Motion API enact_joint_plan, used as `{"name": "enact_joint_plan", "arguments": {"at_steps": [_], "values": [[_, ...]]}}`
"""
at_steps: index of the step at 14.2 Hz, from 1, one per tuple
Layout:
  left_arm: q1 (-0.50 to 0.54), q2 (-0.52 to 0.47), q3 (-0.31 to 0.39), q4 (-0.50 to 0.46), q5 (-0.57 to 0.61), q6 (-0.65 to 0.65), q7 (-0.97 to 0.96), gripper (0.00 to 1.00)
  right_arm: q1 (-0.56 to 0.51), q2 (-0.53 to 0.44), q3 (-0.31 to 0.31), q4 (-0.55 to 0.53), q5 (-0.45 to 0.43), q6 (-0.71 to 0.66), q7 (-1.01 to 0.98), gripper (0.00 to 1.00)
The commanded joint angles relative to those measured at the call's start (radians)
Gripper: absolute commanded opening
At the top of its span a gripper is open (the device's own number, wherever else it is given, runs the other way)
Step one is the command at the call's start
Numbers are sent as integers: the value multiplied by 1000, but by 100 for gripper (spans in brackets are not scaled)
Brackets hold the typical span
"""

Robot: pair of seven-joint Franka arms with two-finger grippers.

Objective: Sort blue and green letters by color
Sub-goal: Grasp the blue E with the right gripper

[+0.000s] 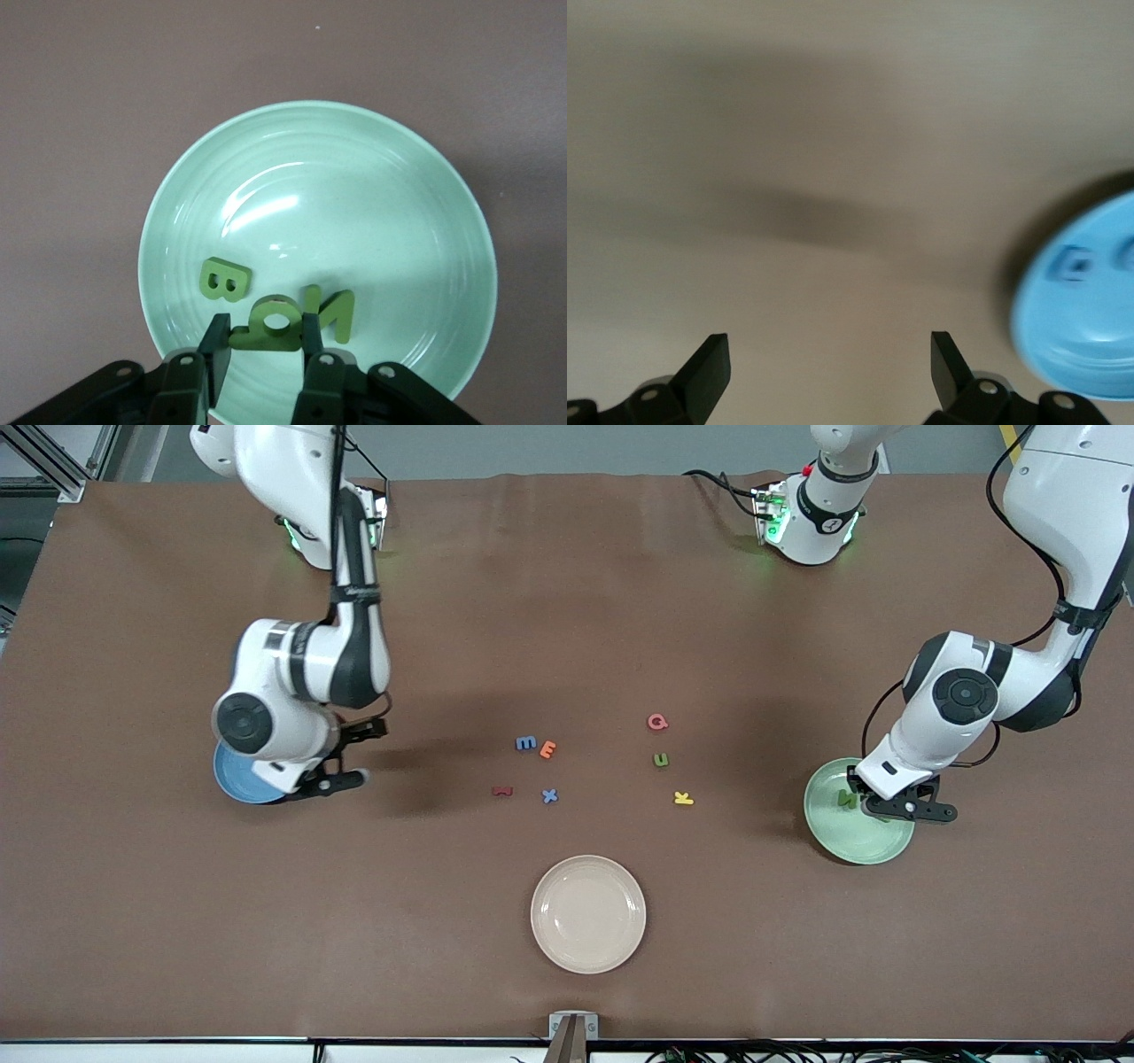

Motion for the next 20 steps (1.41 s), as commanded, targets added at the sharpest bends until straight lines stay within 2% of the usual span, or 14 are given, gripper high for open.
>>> {"name": "enact_joint_plan", "arguments": {"at_steps": [1, 3, 5, 9, 12, 14, 20], "values": [[19, 23, -6, 19, 31, 7, 12, 4, 136, -18, -11, -31, 43, 68, 85, 100], [20, 23, -6, 17, 31, 7, 12, 4, 209, -17, -2, -59, 99, 165, 147, 100], [25, 26, -6, 19, 31, 7, 12, 5, 248, -6, 55, -80, 165, 268, 223, 100], [36, 34, -6, 19, 33, 7, 12, 6, 213, 20, 216, -68, 181, 446, 378, 100], [37, 36, -6, 17, 31, 7, 12, 9, 149, 37, 311, -33, 182, 494, 431, 100], [39, 42, -4, 17, 31, 7, 12, 13, 148, 75, 328, 5, 182, 498, 490, 100], [63, 95, -4, 66, 54, 5, 12, 13, 144, 161, 343, 84, 181, 498, 527, 100]]}}
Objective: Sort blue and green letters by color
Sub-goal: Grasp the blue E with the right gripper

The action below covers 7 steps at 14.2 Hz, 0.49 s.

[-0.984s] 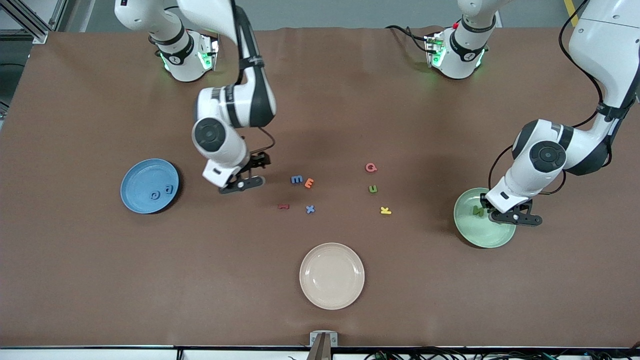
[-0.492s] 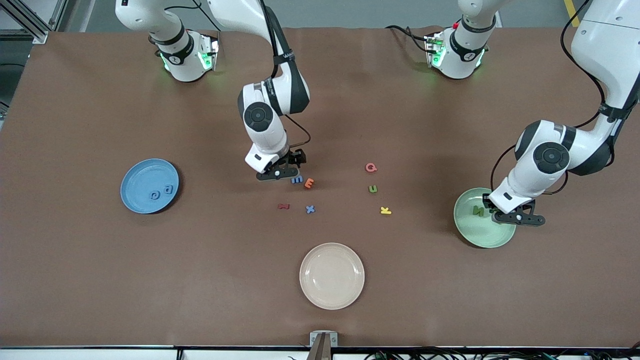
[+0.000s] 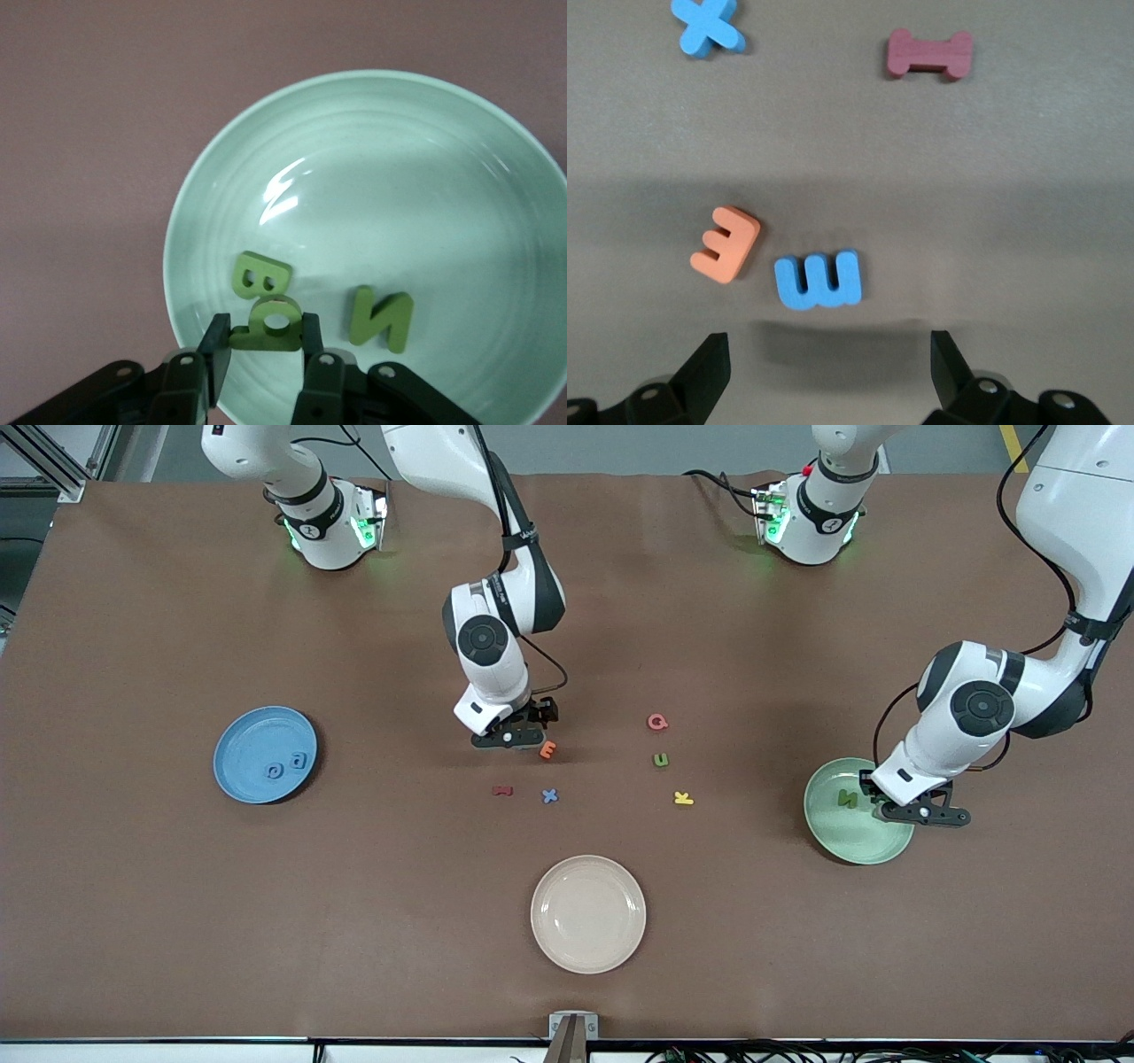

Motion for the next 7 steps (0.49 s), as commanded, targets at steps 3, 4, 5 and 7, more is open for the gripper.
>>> {"name": "enact_joint_plan", "arguments": {"at_steps": [3, 4, 5, 7], "values": [[12, 68, -3, 66, 26, 3, 10, 13, -28, 64, 11, 70, 11, 0, 11, 97], [12, 73, 1, 71, 26, 3, 10, 14, -34, 64, 9, 70, 7, 0, 7, 97], [10, 75, 7, 72, 26, 3, 10, 17, -37, 64, 9, 70, 5, 0, -1, 96], [12, 78, 9, 72, 26, 3, 9, 26, -43, 67, 9, 72, 4, 0, -4, 92]]}}
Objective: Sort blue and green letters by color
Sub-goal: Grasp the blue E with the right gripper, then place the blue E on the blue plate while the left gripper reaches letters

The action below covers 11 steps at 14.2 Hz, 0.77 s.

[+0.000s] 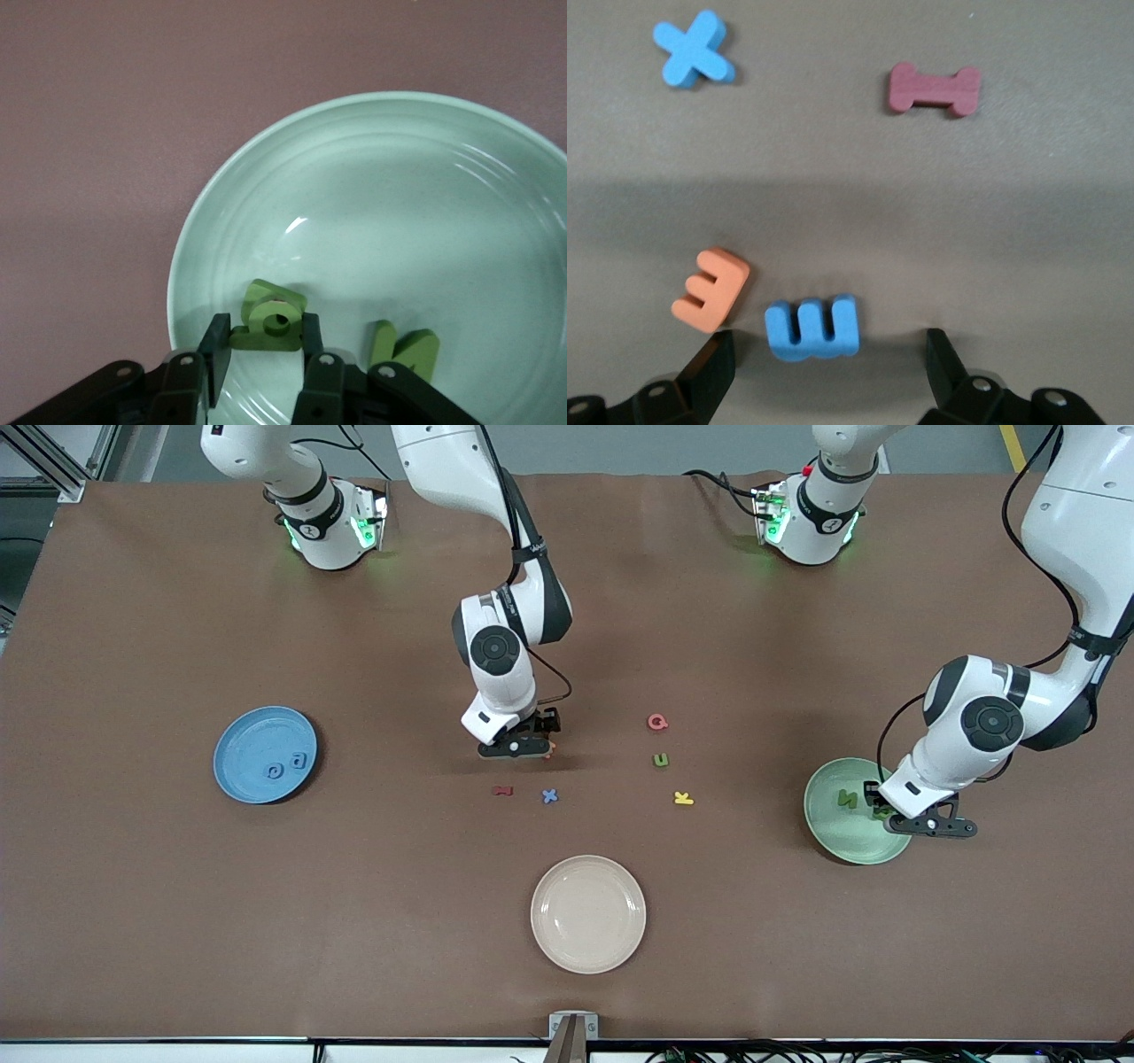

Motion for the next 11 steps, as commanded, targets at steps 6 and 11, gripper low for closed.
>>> {"name": "enact_joint_plan", "arguments": {"at_steps": [6, 11], "values": [[12, 1, 2, 17, 25, 3, 7, 100, -40, 18, 10, 37, -16, -1, -13, 71], [6, -60, -61, 23, 6, -52, -10, 100, -40, 21, 10, 42, -16, -2, -15, 48]]}}
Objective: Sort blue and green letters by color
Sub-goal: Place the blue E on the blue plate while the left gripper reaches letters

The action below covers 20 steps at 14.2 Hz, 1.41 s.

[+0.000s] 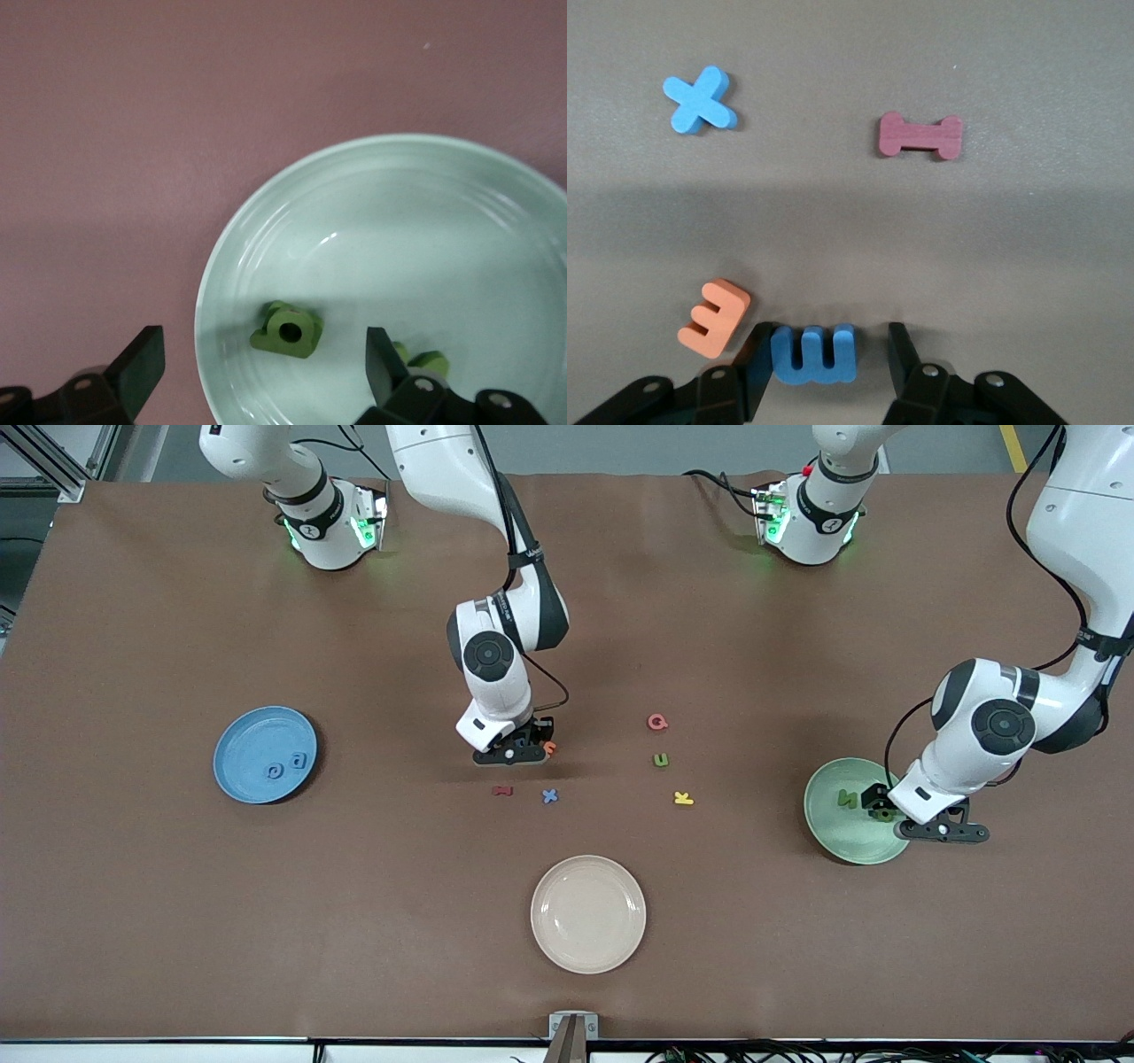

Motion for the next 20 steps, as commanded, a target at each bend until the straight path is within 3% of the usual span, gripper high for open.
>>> {"name": "enact_joint_plan", "arguments": {"at_steps": [1, 4, 8, 12, 16, 20], "values": [[3, -59, -66, 2, 3, -81, -20, 100, -21, 20, 14, 21, -10, -1, -14, 41], [3, -75, -173, 30, -3, -202, -126, 100, -24, 20, 14, 21, -10, -6, -31, 2], [-1, -70, -276, 50, -3, -267, -247, 100, -44, 3, -27, 16, -16, -100, -61, 0], [-46, -66, -313, 41, -3, -267, -347, 100, -27, -9, -239, -14, -32, -352, -344, 0], [-153, -50, -313, 38, 0, -267, -492, 100, -33, -4, -434, -140, -32, -403, -771, 0], [-256, -11, -312, 45, 15, -256, -617, 100, -167, -3, -506, -208, -33, -404, -1141, 0]]}}
